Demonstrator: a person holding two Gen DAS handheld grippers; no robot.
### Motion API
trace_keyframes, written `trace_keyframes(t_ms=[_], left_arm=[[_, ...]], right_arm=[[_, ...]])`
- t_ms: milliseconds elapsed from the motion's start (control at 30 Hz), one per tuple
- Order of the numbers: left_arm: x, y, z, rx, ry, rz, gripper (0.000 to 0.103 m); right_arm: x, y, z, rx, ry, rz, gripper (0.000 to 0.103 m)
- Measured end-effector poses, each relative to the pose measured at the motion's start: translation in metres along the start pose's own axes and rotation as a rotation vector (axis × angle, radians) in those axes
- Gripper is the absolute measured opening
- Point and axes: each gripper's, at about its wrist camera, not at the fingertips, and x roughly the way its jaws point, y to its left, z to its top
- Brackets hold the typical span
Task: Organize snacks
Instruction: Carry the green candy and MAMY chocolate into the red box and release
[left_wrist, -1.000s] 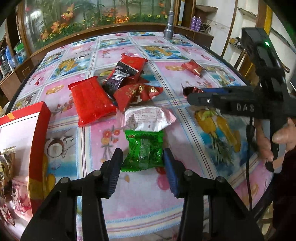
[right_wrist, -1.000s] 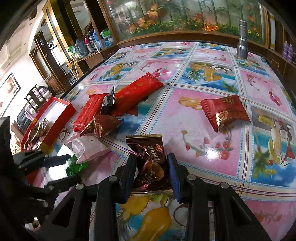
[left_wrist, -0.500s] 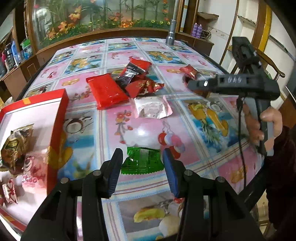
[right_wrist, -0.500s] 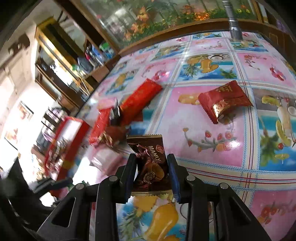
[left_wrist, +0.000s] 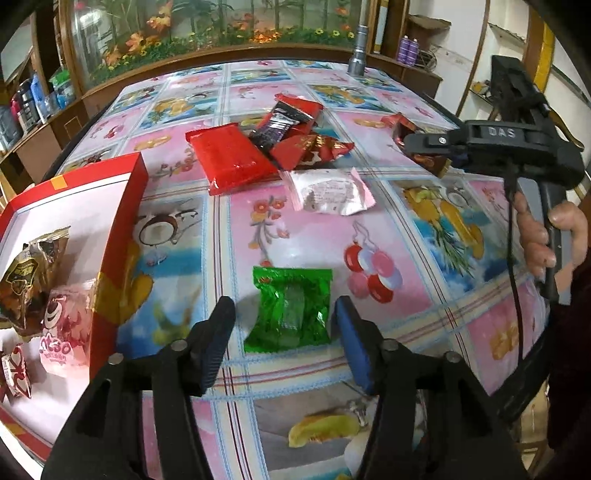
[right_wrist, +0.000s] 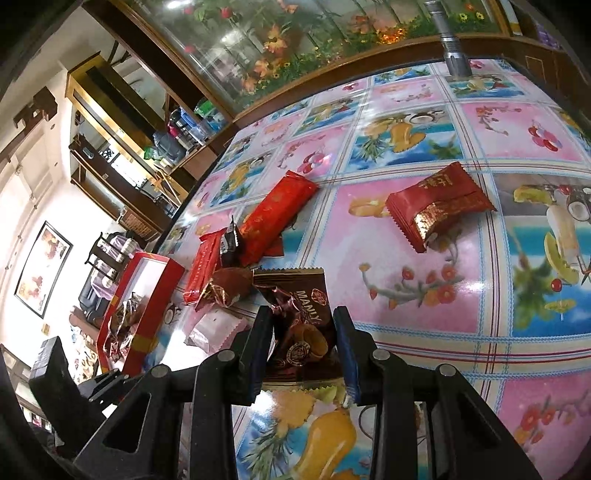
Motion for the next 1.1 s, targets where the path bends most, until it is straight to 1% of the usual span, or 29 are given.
trace_keyframes(t_ms=[200, 233, 267, 367, 467, 567, 667, 733, 767, 900, 1000, 1100], left_arm=[[0.0, -0.002, -0.002, 0.02, -0.021, 0.023, 0.056], [0.0, -0.002, -0.002, 0.023, -0.025, 0.018, 0.047], [-0.001, -0.004, -0.002, 0.036, -0.034, 0.012, 0.035], [-0.002, -0.003, -0.003, 0.034, -0.042, 0.008, 0.034], [-0.004, 0.001, -0.003, 0.011, -0.051, -0.008, 0.033], [-0.01, 0.002, -0.002, 0.004, -0.068, -0.012, 0.033], [-0.02, 0.005, 0.001, -0.004, -0.101, -0.001, 0.033], [-0.033, 0.013, 0.003, -0.015, -0.144, 0.026, 0.033], [-0.037, 0.017, 0.004, -0.02, -0.159, 0.035, 0.033], [-0.062, 0.046, 0.007, -0.054, -0.241, 0.13, 0.033], [-0.074, 0.08, 0.003, -0.122, -0.263, 0.18, 0.033], [-0.082, 0.115, -0.008, -0.195, -0.263, 0.237, 0.033]], right_arm=[[0.002, 0.002, -0.001, -0.01, 0.005, -0.008, 0.035], [0.002, 0.002, -0.001, -0.009, 0.005, -0.007, 0.035], [0.003, 0.002, -0.001, -0.009, 0.006, -0.006, 0.035], [0.004, 0.003, -0.001, -0.016, 0.006, -0.007, 0.035], [0.002, 0.005, -0.002, -0.009, -0.007, 0.005, 0.035], [-0.003, 0.011, -0.003, -0.008, -0.037, 0.035, 0.035], [-0.006, 0.023, -0.005, -0.015, -0.072, 0.095, 0.035], [-0.006, 0.034, -0.006, -0.016, -0.09, 0.141, 0.034], [-0.004, 0.042, -0.007, -0.015, -0.096, 0.178, 0.034], [0.013, 0.077, -0.007, -0.036, -0.101, 0.264, 0.034], [0.041, 0.112, -0.006, -0.042, -0.063, 0.354, 0.034], [0.072, 0.15, -0.009, -0.073, -0.016, 0.377, 0.034]])
